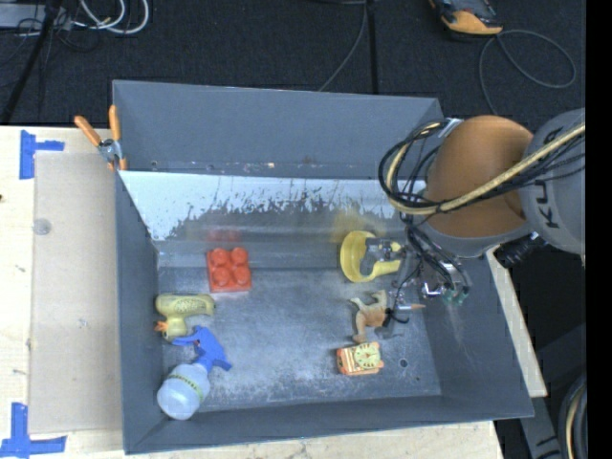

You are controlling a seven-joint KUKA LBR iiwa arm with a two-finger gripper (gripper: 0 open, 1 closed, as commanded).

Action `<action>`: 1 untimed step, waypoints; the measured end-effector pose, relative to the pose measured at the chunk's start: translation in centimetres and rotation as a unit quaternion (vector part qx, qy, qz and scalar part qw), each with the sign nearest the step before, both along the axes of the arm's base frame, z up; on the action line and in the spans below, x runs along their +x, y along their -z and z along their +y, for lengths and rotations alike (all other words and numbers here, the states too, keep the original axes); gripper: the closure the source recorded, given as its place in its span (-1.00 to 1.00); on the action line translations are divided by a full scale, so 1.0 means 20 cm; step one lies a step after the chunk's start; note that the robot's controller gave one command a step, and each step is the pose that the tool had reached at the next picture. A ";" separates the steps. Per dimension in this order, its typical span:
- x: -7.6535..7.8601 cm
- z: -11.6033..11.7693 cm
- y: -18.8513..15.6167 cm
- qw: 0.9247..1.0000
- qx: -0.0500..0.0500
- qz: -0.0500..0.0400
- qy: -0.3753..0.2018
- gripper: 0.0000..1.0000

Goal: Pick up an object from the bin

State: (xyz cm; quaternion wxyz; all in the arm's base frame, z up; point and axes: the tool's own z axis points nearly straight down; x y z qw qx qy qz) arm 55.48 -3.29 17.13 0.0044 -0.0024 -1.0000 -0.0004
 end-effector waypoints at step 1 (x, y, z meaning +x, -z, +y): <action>0.00 0.00 -0.01 1.000 0.000 -0.001 0.000 -1.00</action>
Offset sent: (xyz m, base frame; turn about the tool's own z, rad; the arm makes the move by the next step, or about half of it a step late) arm -0.0238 -0.0158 0.0679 -0.3013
